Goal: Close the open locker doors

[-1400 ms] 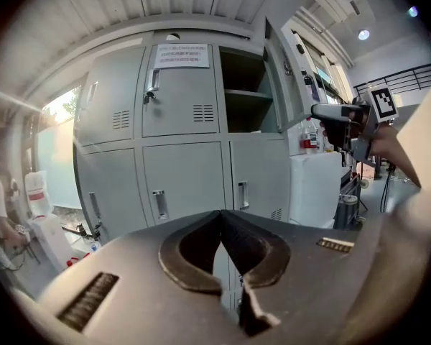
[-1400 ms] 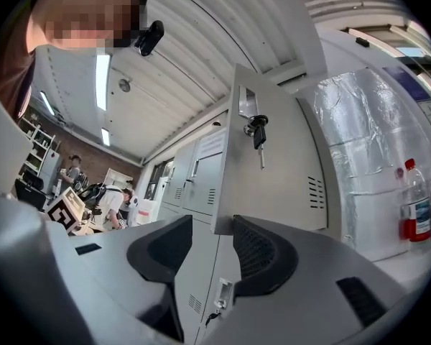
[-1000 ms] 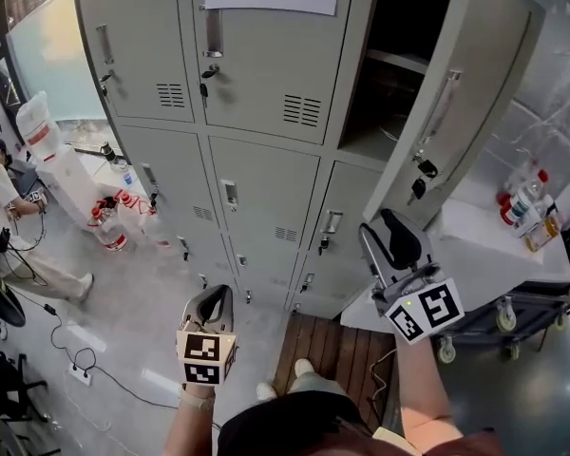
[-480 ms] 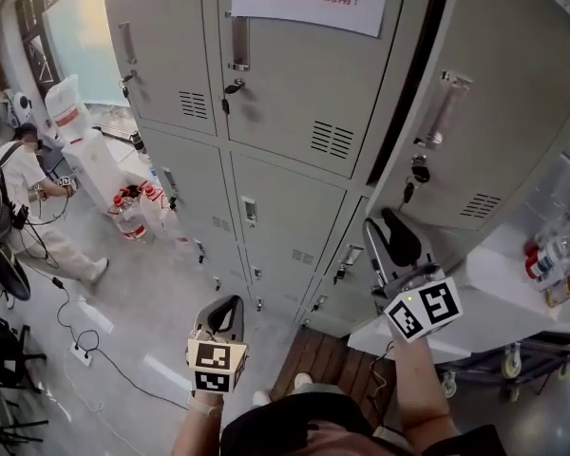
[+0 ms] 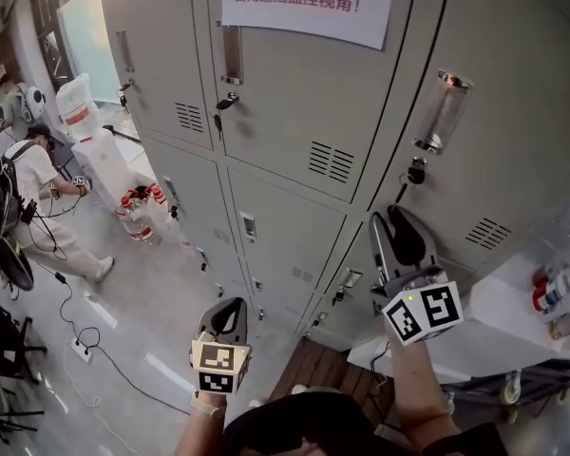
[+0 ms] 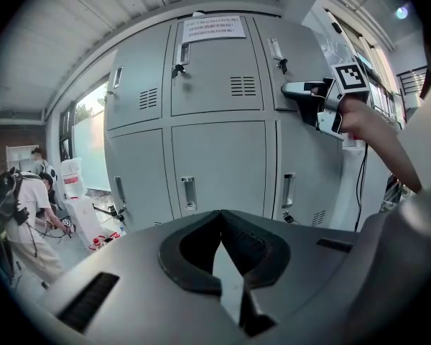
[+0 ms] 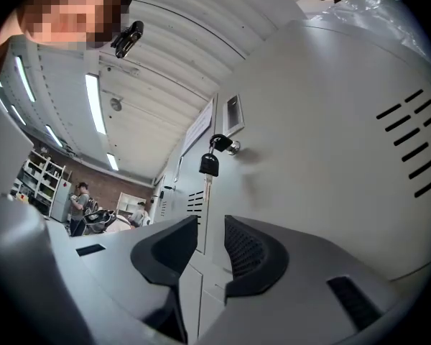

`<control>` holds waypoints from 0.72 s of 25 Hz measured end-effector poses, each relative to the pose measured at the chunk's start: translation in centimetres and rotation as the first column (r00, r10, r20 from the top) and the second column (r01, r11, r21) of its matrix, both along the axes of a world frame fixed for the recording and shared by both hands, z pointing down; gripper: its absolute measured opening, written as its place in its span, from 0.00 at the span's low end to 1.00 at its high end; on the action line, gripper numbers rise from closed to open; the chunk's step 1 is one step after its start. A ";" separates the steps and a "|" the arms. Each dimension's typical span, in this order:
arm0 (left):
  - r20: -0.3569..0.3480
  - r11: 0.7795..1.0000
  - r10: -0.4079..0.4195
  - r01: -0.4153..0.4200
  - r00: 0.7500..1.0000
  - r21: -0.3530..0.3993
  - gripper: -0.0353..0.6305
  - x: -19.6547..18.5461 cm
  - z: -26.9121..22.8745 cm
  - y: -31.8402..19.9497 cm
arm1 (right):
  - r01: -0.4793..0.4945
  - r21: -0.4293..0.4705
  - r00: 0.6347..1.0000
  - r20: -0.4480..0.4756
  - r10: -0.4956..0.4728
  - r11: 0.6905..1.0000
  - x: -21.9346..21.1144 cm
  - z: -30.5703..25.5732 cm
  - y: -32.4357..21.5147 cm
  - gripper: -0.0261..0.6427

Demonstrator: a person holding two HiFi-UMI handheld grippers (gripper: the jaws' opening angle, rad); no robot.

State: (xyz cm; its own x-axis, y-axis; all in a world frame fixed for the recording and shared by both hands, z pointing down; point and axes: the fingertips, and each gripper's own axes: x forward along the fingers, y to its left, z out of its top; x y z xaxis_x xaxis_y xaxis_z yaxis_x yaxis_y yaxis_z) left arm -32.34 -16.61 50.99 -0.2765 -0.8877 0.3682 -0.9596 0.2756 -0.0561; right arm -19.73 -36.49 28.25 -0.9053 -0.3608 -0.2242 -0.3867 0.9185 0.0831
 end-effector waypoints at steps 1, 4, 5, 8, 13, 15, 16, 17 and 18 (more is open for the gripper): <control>-0.003 1.000 -0.003 0.003 1.000 -0.006 0.08 0.0 -0.1 -0.3 | -0.003 -0.005 1.000 0.005 0.003 1.000 0.0 -0.2 -0.3 0.25; -0.009 1.000 -0.016 0.016 1.000 -0.011 0.08 -0.2 0.2 -1.0 | -0.012 -0.030 1.000 0.016 0.013 0.999 0.0 -0.4 -1.2 0.25; -0.008 1.000 -0.018 0.018 1.000 -0.009 0.08 -0.2 0.3 -1.3 | -0.015 -0.040 1.000 0.021 0.016 0.999 0.1 -0.4 -1.4 0.25; -0.003 1.000 -0.018 0.018 1.000 0.001 0.08 -0.1 0.4 -1.9 | -0.009 -0.056 1.000 0.024 0.011 0.998 0.2 -0.5 -1.7 0.21; -0.006 1.000 -0.009 0.009 1.000 -0.007 0.08 0.3 0.3 -2.6 | 0.009 -0.061 1.000 0.015 -0.009 0.998 0.2 -0.4 -1.7 0.21; -0.007 1.000 -0.001 0.001 1.000 -0.007 0.08 0.5 0.4 -2.8 | 0.028 -0.061 1.000 0.014 -0.027 0.998 0.1 -0.4 -1.5 0.21; -0.007 1.000 0.005 -0.005 1.000 -0.007 0.08 0.6 0.5 -2.9 | 0.039 -0.064 0.999 0.013 -0.038 0.997 0.2 -0.3 -1.4 0.21; -0.009 1.000 0.010 -0.010 1.000 -0.009 0.08 0.8 0.6 -3.0 | 0.049 -0.070 0.999 0.012 -0.048 0.996 0.3 -0.2 -1.3 0.21; -0.010 1.000 0.016 -0.016 1.000 -0.011 0.08 1.0 0.7 -3.2 | 0.057 -0.077 0.998 0.013 -0.056 0.995 0.5 0.0 -1.3 0.21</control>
State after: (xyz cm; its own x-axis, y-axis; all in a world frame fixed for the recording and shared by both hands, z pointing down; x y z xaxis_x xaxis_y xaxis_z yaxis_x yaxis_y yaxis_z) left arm -31.38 -19.77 51.65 -0.2581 -0.8879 0.3807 -0.9645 0.2594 -0.0491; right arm -19.25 -37.75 28.21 -0.9224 -0.3260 -0.2071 -0.3346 0.9423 0.0074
